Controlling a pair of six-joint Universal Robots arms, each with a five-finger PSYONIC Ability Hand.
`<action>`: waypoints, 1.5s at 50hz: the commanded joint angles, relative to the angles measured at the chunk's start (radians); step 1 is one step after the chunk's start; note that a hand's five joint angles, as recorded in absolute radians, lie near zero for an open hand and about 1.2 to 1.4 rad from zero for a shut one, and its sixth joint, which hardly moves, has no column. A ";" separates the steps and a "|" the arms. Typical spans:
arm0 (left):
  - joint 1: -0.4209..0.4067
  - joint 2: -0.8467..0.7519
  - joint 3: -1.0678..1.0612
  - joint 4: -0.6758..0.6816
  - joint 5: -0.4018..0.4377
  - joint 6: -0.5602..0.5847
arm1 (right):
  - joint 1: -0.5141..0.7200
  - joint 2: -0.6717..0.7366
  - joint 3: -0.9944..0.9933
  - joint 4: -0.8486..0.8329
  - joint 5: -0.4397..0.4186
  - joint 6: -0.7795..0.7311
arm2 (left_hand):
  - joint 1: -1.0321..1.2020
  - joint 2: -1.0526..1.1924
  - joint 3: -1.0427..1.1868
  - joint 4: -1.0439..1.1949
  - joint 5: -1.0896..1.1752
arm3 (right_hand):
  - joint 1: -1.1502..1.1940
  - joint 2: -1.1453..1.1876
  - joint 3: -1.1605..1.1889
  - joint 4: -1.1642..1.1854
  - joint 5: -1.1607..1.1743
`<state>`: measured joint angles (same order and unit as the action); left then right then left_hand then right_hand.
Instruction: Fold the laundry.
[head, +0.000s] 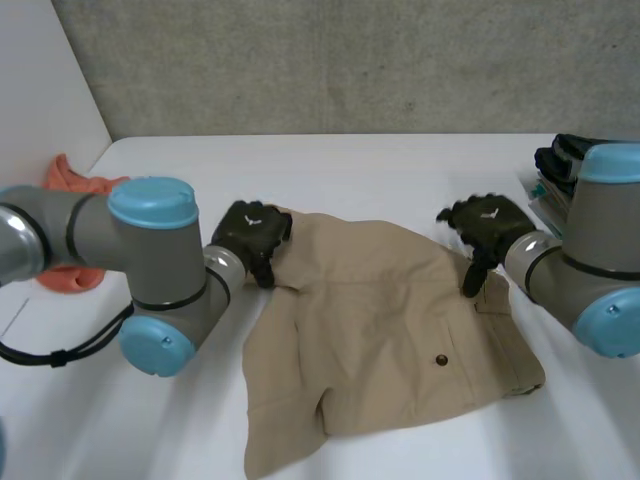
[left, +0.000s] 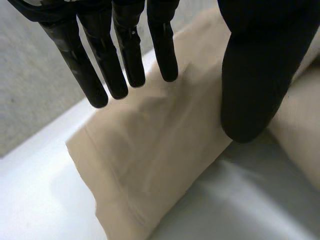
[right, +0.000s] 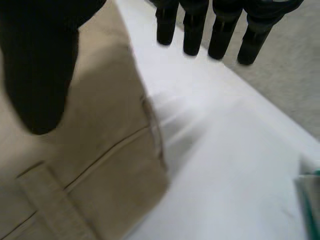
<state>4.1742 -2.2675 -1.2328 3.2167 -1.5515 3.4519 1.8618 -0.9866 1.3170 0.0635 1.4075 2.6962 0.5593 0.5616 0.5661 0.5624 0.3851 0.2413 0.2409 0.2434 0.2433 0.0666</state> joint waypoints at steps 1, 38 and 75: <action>-0.002 0.219 -0.114 0.009 -0.047 0.000 | -0.010 -0.177 0.018 0.001 0.030 -0.010 | -0.184 -0.186 -0.191 -0.187 -0.184 | -0.067 -0.066 -0.069 -0.069 -0.067; -0.293 0.332 -0.570 0.001 -0.183 -0.108 | -0.135 -0.435 0.645 0.116 -0.177 -0.443 | -0.035 -0.038 -0.042 -0.038 -0.036 | 0.202 0.202 0.200 0.200 0.202; -0.250 0.342 -0.283 0.083 -0.288 -0.097 | -0.133 -0.406 0.740 -0.317 -0.156 -0.378 | 0.837 0.835 0.830 0.834 0.837 | 1.155 1.155 1.153 1.153 1.155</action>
<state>3.9165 -1.9617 -1.5355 3.3037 -1.8392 3.3508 1.7286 -1.3623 2.1037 -0.2820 1.2418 2.3024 1.1329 1.1918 1.1873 1.1965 0.9888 1.0907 1.1757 1.1821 1.1915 0.9880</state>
